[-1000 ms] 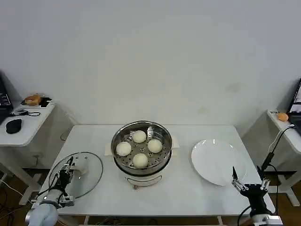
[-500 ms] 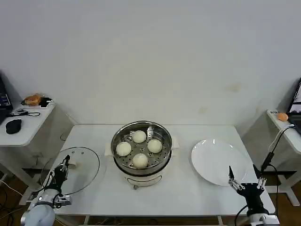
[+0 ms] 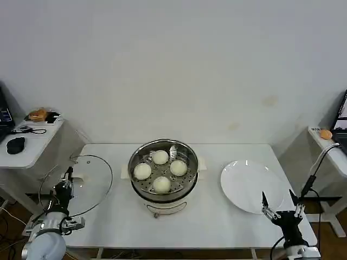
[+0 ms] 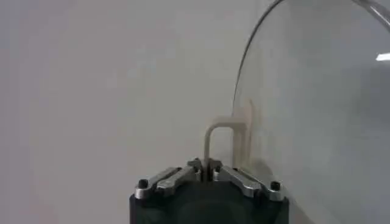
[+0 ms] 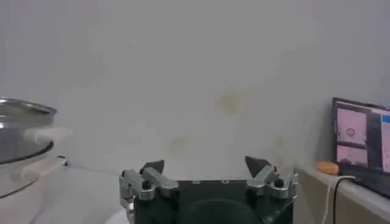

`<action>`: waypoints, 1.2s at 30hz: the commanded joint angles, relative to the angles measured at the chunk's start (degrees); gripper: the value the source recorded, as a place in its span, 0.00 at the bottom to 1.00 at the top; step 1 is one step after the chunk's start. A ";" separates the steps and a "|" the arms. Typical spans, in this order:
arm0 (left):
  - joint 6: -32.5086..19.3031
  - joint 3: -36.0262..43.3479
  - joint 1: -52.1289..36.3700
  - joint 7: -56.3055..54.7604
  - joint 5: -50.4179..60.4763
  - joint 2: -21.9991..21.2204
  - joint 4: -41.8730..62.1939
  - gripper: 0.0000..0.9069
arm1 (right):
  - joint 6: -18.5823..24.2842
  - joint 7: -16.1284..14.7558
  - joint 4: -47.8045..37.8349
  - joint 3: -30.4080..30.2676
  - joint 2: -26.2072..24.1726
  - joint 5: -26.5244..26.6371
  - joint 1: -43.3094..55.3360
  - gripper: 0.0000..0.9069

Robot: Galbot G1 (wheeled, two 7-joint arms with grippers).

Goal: Take steamed baozi put them in steamer then cover it.

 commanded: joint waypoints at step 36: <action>18.62 29.47 -21.49 22.20 11.89 -8.15 -11.84 0.00 | 1.09 0.09 -3.28 -5.62 3.36 -8.56 0.94 1.00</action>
